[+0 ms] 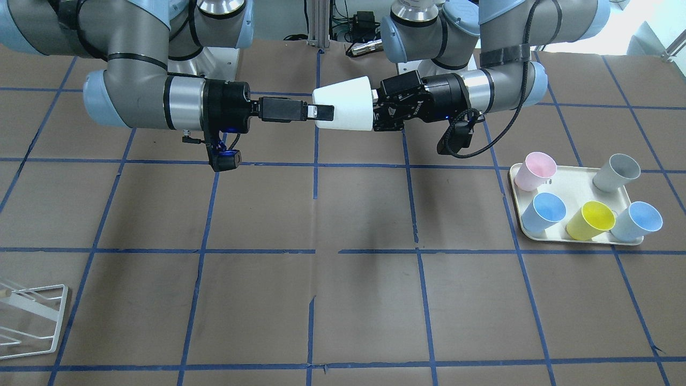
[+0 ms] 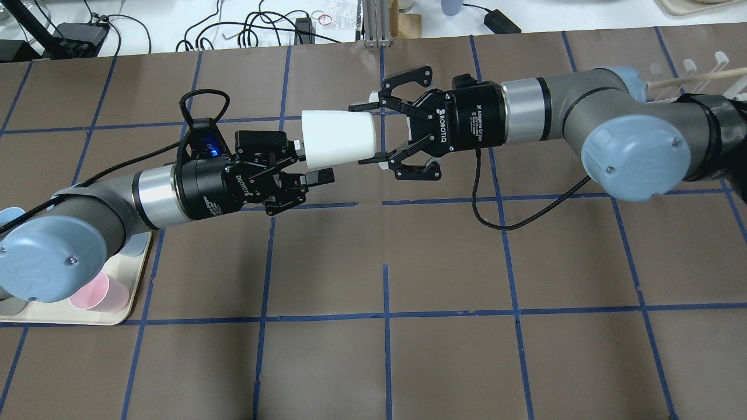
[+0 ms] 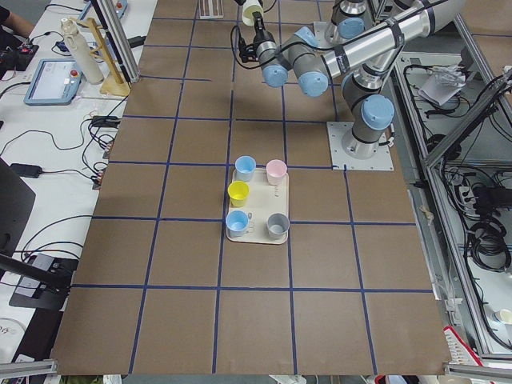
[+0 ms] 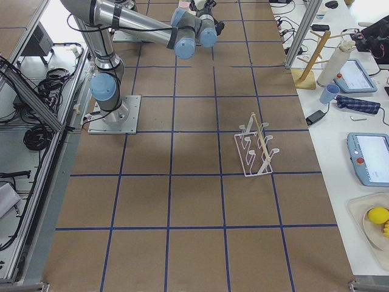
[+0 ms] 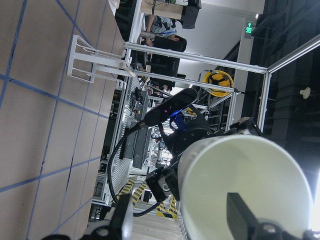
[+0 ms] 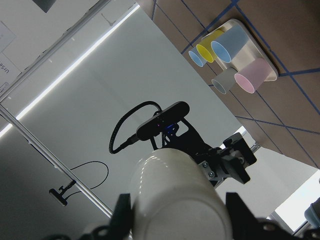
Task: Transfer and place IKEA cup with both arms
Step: 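Close the left gripper on the white cup's rim beside the right gripper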
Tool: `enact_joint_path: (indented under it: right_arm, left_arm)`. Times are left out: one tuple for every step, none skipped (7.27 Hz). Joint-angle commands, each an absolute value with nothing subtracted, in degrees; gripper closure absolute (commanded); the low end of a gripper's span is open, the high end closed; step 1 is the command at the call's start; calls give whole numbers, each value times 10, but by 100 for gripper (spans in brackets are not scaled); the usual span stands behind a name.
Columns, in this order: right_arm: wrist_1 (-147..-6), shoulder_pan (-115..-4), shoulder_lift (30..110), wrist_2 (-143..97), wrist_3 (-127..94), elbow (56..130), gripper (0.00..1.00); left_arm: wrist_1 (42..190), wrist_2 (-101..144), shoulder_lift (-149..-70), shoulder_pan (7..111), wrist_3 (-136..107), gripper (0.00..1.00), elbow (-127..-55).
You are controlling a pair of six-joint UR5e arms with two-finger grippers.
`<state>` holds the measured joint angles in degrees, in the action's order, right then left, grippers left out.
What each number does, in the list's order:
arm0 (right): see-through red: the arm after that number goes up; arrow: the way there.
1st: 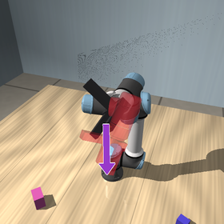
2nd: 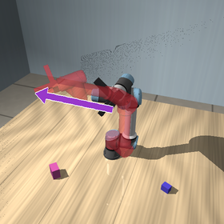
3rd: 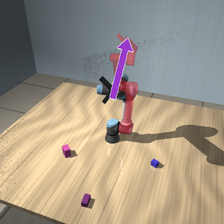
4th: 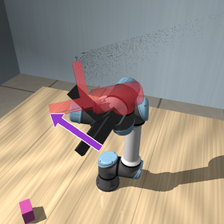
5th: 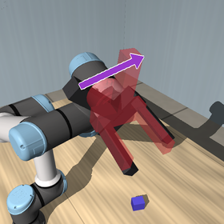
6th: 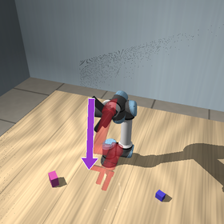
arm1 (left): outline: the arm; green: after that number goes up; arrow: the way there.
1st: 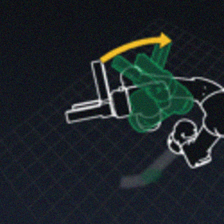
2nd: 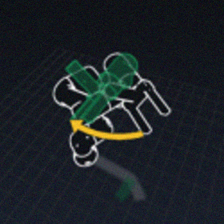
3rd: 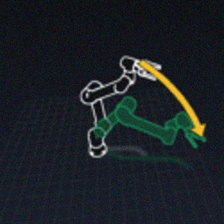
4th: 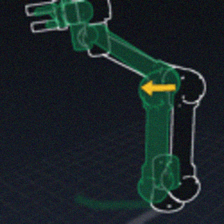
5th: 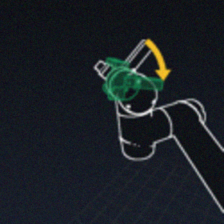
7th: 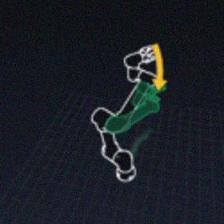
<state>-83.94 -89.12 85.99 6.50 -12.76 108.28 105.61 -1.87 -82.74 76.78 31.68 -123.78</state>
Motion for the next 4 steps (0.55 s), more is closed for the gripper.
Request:
enact_joint_path:
  right_arm:
    - [-839,-891,860,65,-131,1083,100]
    - [-839,-891,860,65,-131,1083,100]
    - [-839,-890,860,65,-131,1083,100]
    - [-839,-891,860,66,-132,1082,98]
  left_arm:
    - [1056,-18,-831,766,316,97,-1238]
    - [1055,-18,-831,766,314,100,-1237]
    - [1056,-18,-831,766,314,100,-1237]
    - [1056,-18,-831,768,313,100,-1236]
